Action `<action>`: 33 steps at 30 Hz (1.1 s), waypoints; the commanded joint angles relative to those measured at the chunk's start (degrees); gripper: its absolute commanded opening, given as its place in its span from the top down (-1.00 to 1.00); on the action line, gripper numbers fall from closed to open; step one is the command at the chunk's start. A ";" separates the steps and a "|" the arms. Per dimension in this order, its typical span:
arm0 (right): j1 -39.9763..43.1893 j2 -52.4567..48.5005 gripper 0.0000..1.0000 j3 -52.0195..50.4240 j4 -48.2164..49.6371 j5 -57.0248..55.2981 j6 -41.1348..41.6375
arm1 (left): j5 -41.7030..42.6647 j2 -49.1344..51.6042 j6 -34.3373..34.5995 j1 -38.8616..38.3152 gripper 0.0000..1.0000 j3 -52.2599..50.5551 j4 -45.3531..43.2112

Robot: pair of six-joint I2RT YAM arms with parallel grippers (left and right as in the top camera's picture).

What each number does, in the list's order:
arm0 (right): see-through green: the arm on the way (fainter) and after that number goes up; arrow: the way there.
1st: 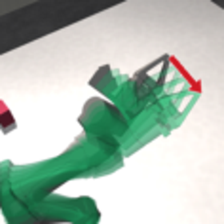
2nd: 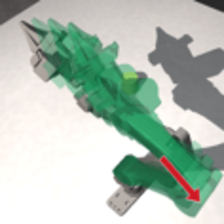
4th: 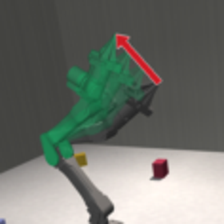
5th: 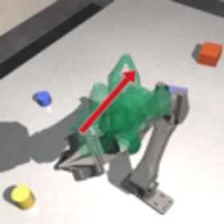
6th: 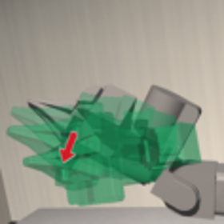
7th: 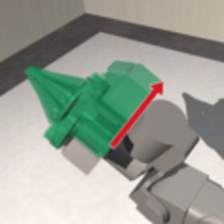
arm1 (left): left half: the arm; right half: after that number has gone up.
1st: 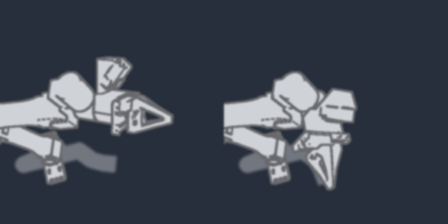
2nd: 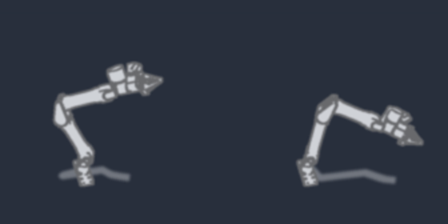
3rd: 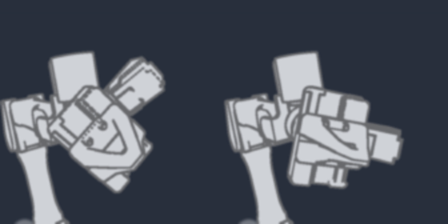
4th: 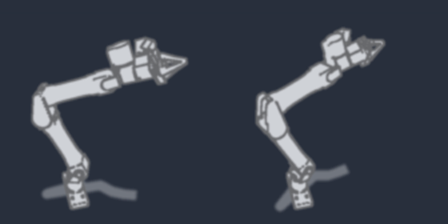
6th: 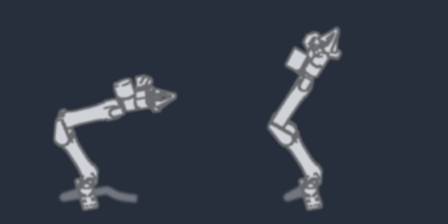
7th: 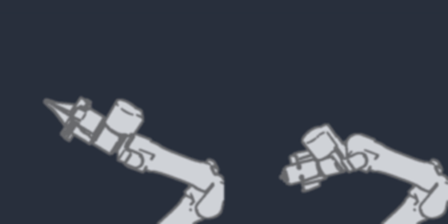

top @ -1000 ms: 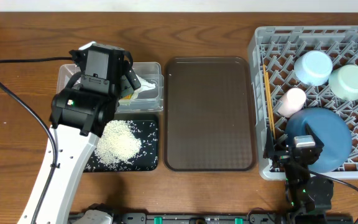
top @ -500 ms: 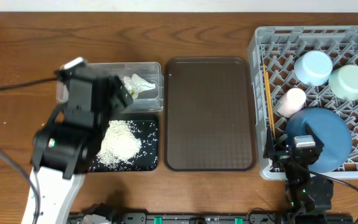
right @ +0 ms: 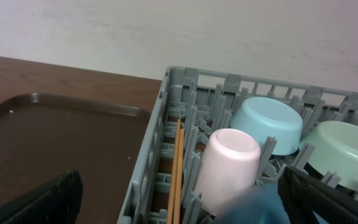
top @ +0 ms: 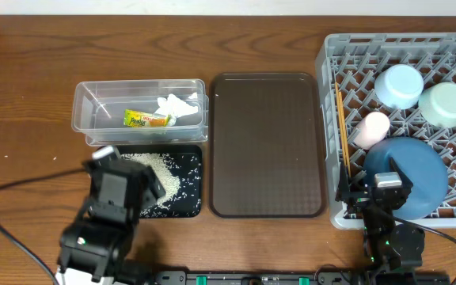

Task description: Sort waste into correct bins and load items into the dishwasher rack

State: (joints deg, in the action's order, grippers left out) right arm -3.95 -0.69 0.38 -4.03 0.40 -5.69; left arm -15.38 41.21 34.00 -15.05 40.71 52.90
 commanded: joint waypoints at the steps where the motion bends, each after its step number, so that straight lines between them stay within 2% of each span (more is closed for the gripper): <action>1: -0.70 0.37 -0.99 -0.07 -0.24 -0.39 -0.79 | -0.85 -3.74 -1.01 0.26 -0.89 -6.78 0.13; 11: -0.70 0.37 -0.97 -0.07 -0.24 -0.39 -0.79 | -0.72 -15.37 -0.52 0.26 -0.89 -23.17 -4.02; 17: -0.70 0.37 -0.98 -0.07 -0.26 -0.39 -0.81 | -0.72 -18.95 -0.50 0.26 -0.90 -27.45 -6.16; 23: -0.70 0.37 -0.99 -0.07 -0.24 -0.39 -0.81 | -0.83 -19.41 -1.46 0.26 -0.90 -27.54 -6.91; 26: -0.70 0.37 -0.99 -0.07 -0.24 -0.39 -0.81 | -0.81 -19.43 -2.10 0.26 -0.90 -27.54 -12.35; 33: -0.70 0.37 -0.99 -0.07 -0.24 -0.39 -0.81 | -0.55 -19.47 -2.29 0.24 -0.90 -27.54 -35.36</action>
State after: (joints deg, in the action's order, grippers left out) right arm -3.95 -0.69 0.38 -4.08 0.38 -5.69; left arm -15.35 22.11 32.64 -15.05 13.19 20.99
